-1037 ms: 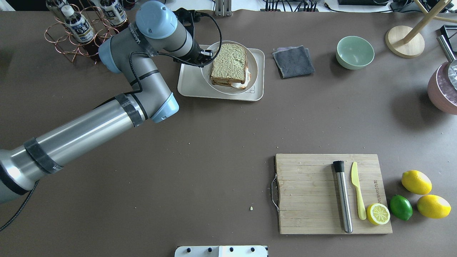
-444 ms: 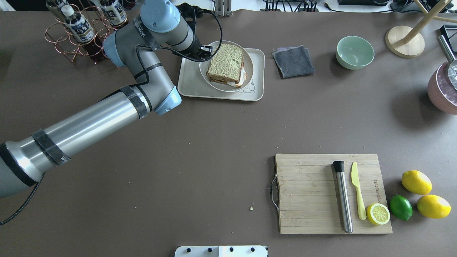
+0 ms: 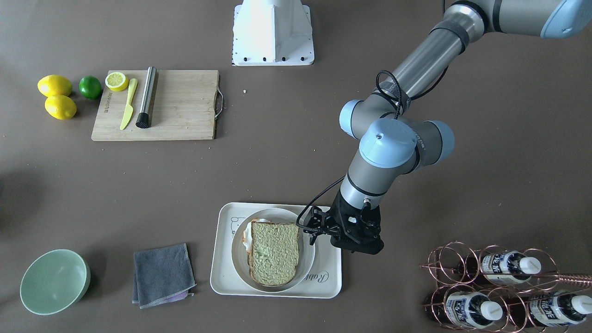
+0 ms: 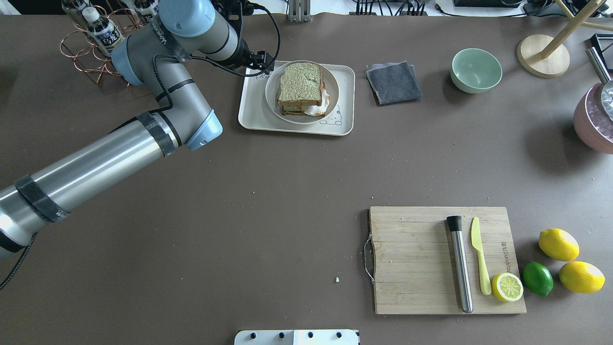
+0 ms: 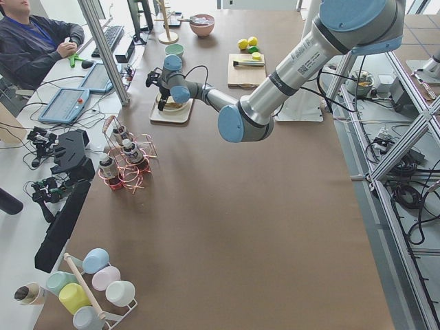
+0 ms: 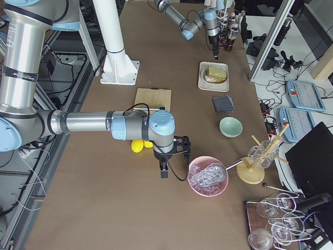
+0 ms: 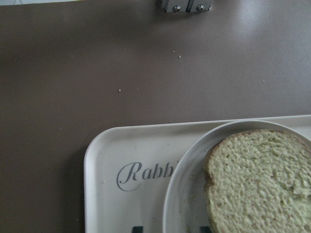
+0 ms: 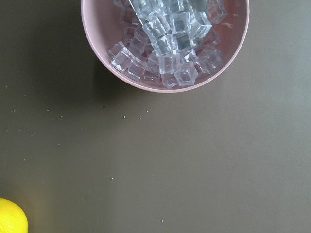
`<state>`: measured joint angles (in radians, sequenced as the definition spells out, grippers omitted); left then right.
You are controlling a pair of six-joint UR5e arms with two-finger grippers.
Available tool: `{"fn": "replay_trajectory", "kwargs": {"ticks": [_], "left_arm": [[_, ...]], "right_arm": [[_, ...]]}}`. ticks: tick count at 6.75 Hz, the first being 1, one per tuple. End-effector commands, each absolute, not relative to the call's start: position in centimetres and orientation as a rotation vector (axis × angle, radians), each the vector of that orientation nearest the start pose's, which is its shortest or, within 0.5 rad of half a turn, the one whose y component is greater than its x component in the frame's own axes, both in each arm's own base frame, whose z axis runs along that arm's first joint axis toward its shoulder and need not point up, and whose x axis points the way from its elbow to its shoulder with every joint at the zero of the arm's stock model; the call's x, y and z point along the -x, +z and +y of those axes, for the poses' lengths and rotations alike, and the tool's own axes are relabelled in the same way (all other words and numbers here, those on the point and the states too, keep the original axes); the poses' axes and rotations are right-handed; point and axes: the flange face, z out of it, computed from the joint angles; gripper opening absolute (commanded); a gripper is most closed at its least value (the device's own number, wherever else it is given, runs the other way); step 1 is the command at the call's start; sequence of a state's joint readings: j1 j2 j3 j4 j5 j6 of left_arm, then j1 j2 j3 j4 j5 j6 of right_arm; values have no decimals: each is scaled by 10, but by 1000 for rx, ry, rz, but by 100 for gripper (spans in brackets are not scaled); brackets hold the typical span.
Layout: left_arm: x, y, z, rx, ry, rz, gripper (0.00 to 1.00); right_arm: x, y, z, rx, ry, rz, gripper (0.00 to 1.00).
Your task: Make sandwich and place on tray
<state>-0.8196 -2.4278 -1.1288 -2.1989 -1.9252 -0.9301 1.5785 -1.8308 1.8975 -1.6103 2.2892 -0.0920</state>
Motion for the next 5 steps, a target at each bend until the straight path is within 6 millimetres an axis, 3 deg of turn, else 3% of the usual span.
{"fn": "replay_trajectory", "kwargs": {"ticks": [1,3,4,5], "left_arm": [[-416,264,-599,-377,74,1067,97],[-319,289,-531,-331,47,1041,97],[-275,312,-503,-347,50,1016,97],[-226,361,-473,-369,107,943,97]], "right_arm": [[-71,619,-383,-64,-93,-716,100],[-71,619,-383,-66,-93,-716,100],[-71,619,-383,-67,-94,-716,100],[-71,620,-383,-67,-94,-714,100]]}}
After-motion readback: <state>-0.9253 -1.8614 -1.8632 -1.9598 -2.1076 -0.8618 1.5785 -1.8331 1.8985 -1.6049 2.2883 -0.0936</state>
